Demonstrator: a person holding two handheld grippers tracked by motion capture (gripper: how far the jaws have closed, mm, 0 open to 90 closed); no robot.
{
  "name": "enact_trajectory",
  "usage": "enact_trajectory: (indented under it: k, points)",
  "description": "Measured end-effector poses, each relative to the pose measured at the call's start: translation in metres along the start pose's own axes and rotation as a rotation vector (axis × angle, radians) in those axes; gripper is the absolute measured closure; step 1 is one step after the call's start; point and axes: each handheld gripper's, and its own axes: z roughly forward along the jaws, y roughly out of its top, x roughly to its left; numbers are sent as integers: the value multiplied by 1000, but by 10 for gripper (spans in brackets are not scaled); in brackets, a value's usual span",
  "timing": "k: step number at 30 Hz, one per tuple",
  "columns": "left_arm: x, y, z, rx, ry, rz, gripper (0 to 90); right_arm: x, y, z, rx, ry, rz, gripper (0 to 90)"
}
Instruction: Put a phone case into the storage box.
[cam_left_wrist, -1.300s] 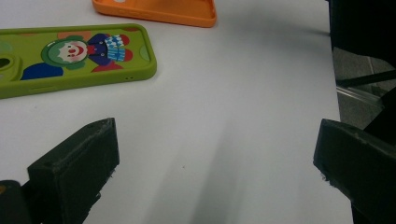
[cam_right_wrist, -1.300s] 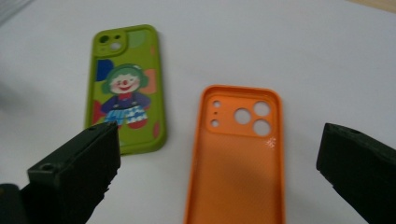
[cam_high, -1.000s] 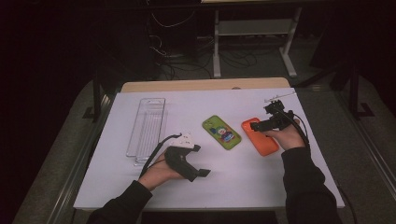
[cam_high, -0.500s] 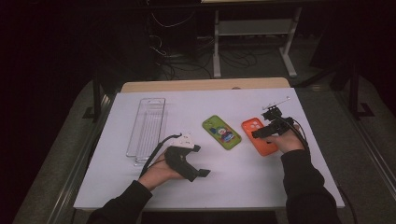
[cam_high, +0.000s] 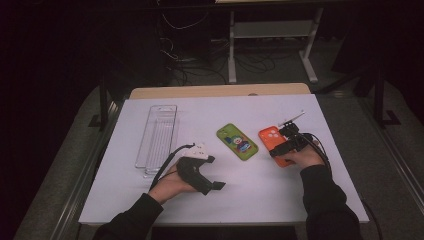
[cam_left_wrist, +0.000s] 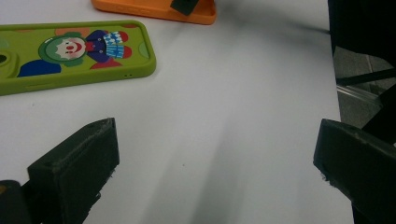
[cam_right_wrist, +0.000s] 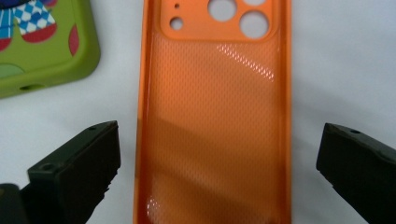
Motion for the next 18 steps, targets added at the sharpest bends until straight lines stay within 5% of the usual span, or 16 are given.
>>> enact_trajectory:
  k: [18]
  points:
    - [1, 0, -1, 24, 6, 16, 0, 7, -9, 4, 51, -15, -22, 85]
